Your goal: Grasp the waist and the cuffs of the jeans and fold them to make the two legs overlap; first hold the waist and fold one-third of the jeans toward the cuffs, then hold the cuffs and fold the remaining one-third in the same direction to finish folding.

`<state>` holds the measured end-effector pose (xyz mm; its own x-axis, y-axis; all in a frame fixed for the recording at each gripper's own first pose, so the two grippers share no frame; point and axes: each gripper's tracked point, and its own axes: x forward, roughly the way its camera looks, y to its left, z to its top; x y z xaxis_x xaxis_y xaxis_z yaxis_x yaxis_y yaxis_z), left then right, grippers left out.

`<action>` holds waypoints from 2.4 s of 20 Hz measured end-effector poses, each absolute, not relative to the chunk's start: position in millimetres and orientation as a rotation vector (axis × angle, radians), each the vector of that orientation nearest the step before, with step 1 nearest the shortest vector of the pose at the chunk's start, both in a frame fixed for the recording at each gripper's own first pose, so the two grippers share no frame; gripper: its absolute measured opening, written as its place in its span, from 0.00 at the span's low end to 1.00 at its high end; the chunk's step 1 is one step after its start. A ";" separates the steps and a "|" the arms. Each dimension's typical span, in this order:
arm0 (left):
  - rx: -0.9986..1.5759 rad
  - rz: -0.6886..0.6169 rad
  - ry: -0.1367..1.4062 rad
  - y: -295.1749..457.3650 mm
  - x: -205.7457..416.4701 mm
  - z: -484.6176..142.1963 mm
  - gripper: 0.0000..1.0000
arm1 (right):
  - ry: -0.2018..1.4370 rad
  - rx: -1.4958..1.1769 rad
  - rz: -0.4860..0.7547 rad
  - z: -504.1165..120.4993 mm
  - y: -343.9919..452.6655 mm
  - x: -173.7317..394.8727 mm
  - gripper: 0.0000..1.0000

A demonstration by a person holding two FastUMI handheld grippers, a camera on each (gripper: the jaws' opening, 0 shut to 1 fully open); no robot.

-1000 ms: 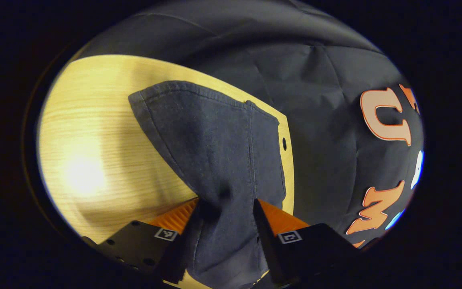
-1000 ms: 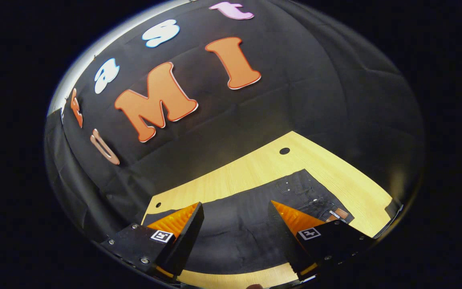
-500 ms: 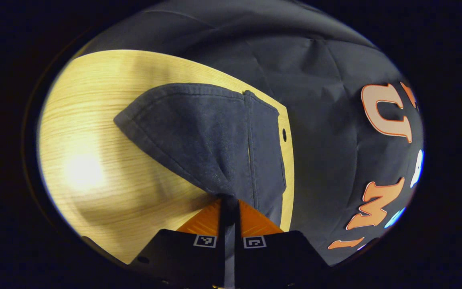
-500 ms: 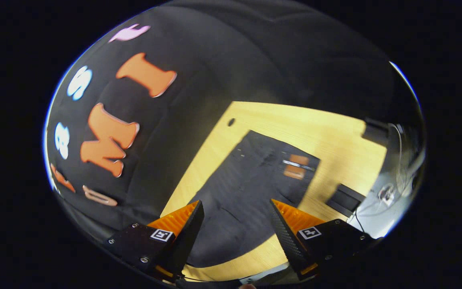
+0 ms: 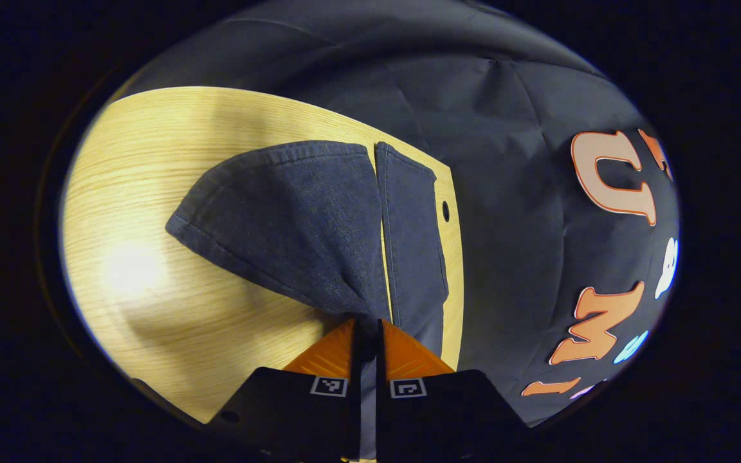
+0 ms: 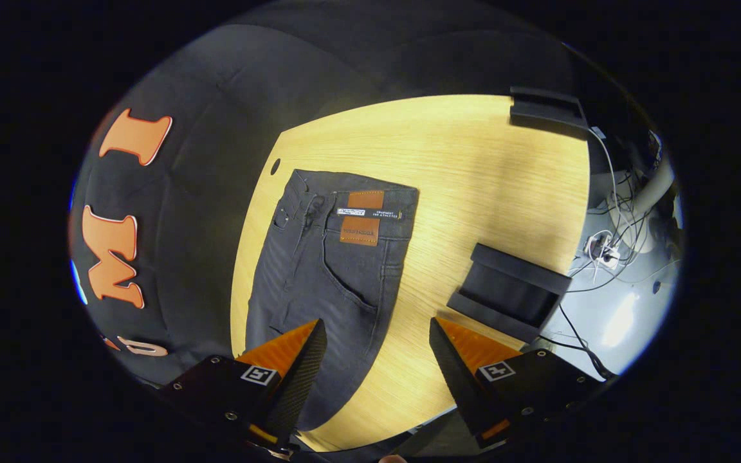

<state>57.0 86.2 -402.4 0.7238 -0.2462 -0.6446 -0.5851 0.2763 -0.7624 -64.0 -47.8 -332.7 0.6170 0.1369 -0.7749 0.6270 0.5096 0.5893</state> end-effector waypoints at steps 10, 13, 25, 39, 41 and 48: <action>-1.347 0.261 0.779 81.6 58.3 -394.7 0.10 | 0.816 1.114 -0.320 -341.9 -27.3 -21.8 0.98; -1.340 0.260 0.782 82.8 60.4 -394.2 0.09 | 0.739 1.176 -0.317 -347.1 -20.6 3.4 0.92; -1.253 0.381 0.863 88.2 36.8 -384.3 0.08 | 0.811 1.073 -0.375 -335.8 -27.3 2.6 0.07; -1.052 0.591 1.173 94.7 78.8 -321.4 0.05 | 0.835 1.130 -0.357 -224.0 8.6 76.4 0.07; -1.016 0.604 1.200 89.6 110.2 -324.9 0.05 | 0.850 1.132 -0.342 -219.2 17.5 103.9 0.07; -0.955 0.606 1.261 60.0 220.0 -353.8 0.05 | 0.893 1.166 -0.362 -245.0 29.9 201.2 0.07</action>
